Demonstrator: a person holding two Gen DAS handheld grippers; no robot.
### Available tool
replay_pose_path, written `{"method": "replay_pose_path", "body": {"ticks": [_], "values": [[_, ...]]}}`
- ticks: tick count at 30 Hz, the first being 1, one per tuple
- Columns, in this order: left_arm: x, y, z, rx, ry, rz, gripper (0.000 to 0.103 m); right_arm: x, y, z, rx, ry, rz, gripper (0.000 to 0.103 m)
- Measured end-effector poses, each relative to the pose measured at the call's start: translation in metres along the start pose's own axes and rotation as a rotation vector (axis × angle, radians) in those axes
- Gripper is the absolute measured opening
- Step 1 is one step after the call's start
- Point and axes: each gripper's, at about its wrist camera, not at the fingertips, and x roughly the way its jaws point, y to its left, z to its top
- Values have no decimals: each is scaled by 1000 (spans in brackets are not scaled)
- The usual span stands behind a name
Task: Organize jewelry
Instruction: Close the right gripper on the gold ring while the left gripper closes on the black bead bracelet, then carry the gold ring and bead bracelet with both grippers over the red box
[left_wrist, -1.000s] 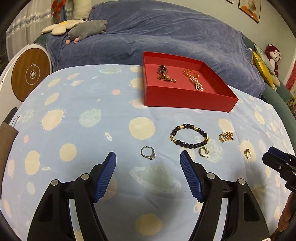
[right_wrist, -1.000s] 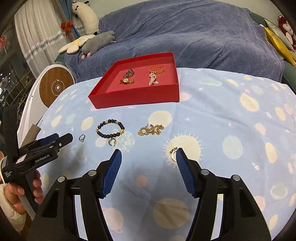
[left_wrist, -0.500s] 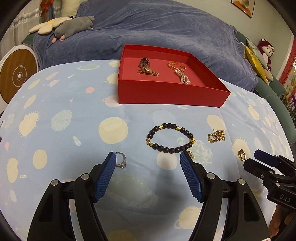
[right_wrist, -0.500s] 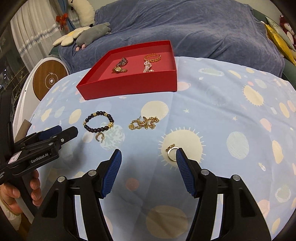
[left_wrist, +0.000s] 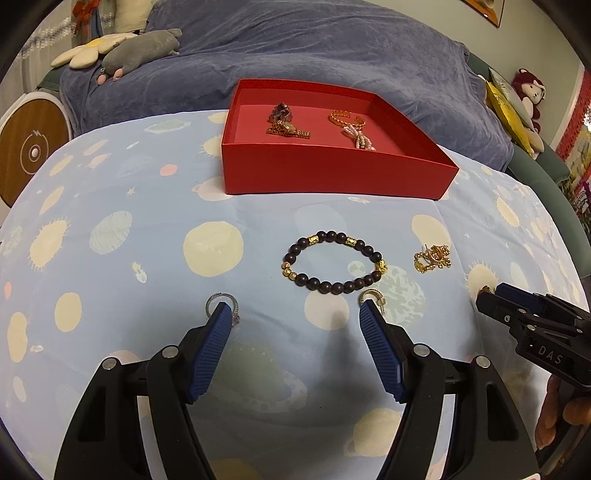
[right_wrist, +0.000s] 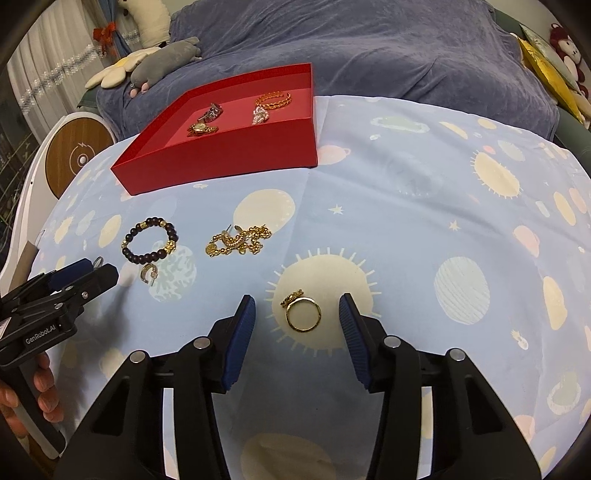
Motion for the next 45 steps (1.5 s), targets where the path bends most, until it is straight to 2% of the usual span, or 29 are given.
{"method": "replay_pose_path", "body": {"ticks": [4,9,11,17,23,27,31,36,39,41,42,45], "values": [[-1,5,-1,-8,2,-6,69,3,3,0,-11,2,-9,33],[-2,10,-2,-12,3,-7,69,4,14,-1,-56,1,-36,26],[-2,13,-2,-20,4,-10,69,4,16,-2,-60,4,-34,19],[0,17,5,-48,1,-34,69,2,17,-2,-53,2,-20,19],[7,13,22,-39,-57,-8,69,-8,25,0,-52,-11,35,19],[18,11,28,-23,-60,8,66,-13,32,2,-57,-16,61,19],[32,10,27,-5,-35,23,52,-13,32,4,-39,-8,87,19],[35,2,25,54,-48,64,51,-11,32,5,-23,-1,96,19],[34,-1,25,71,-49,70,30,-11,33,5,-19,1,97,19],[34,-2,24,81,-48,56,11,-12,34,5,-22,-1,98,19],[34,-2,24,87,-46,57,7,-12,35,5,-23,-2,99,19],[33,-5,23,100,-42,43,6,-13,36,6,-25,-5,104,19]]}}
